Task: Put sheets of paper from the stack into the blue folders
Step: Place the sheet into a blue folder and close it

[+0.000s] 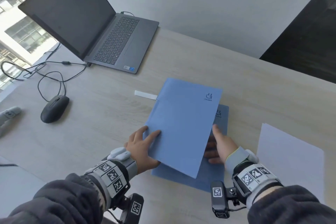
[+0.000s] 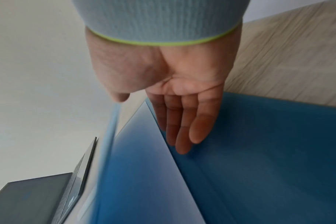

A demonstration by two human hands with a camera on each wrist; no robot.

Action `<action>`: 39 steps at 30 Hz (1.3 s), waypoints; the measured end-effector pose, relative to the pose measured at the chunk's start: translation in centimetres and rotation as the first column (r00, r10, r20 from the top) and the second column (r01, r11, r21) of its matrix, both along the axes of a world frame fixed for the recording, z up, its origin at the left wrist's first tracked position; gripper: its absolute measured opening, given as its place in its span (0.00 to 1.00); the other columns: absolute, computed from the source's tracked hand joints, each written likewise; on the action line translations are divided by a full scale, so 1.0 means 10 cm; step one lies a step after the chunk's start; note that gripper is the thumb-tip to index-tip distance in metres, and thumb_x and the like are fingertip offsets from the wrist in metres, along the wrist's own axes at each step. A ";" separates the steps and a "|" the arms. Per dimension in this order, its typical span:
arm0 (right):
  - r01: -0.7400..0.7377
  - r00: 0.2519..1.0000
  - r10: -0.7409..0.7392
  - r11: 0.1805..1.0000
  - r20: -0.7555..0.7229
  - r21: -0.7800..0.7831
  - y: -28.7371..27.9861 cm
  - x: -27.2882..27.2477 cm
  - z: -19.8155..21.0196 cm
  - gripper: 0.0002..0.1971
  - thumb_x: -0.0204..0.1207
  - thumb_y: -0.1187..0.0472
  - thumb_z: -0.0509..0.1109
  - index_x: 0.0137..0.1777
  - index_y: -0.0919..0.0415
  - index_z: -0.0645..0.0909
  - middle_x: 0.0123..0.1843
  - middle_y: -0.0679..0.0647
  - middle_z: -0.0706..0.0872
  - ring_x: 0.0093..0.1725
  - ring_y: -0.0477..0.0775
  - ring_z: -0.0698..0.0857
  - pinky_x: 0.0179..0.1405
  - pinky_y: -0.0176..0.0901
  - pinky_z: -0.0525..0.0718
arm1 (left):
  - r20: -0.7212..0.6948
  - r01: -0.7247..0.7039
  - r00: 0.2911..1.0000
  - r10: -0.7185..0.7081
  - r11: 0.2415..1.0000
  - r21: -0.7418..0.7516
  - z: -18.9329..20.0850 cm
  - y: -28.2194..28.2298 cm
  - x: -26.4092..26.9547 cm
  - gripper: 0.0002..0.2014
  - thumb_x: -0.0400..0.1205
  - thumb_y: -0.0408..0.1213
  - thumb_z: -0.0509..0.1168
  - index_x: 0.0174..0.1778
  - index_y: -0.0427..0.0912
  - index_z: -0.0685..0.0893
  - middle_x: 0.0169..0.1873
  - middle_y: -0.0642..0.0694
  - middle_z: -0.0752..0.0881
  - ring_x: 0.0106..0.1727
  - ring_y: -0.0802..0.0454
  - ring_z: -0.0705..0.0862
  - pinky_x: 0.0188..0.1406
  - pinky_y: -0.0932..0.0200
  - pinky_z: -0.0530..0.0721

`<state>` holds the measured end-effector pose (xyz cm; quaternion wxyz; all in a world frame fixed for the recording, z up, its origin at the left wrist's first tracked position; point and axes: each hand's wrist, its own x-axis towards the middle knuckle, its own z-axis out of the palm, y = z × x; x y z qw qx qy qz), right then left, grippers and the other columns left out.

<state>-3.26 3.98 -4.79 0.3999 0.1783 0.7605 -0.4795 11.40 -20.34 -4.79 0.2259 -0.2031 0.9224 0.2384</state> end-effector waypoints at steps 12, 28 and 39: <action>-0.116 0.987 0.123 0.991 -0.104 0.071 0.03 0.12 -0.11 0.09 0.75 0.53 0.69 0.42 0.58 0.79 0.42 0.64 0.90 0.31 0.61 0.87 0.28 0.48 0.85 | 0.096 -0.540 0.834 0.543 0.771 0.337 0.02 -0.13 -0.42 0.29 0.81 0.42 0.64 0.80 0.51 0.66 0.66 0.38 0.83 0.59 0.39 0.83 0.57 0.51 0.77; 0.150 0.983 -0.161 0.982 -0.090 -0.115 0.25 0.17 -0.03 0.10 0.80 0.55 0.68 0.54 0.60 0.82 0.49 0.59 0.91 0.42 0.61 0.90 0.33 0.49 0.87 | 0.319 -0.667 0.684 0.656 0.384 0.639 -0.17 -0.01 -0.28 0.17 0.78 0.28 0.67 0.58 0.54 0.84 0.52 0.36 0.91 0.53 0.30 0.89 0.57 0.27 0.86; 0.140 0.978 -0.168 0.968 -0.122 -0.208 0.30 0.21 -0.13 0.15 0.82 0.73 0.60 0.60 0.59 0.83 0.60 0.64 0.90 0.56 0.68 0.89 0.57 0.68 0.86 | 0.125 -0.422 0.906 0.404 0.841 0.339 -0.06 -0.03 -0.40 0.10 0.76 0.43 0.69 0.51 0.49 0.81 0.44 0.47 0.88 0.38 0.45 0.87 0.37 0.53 0.87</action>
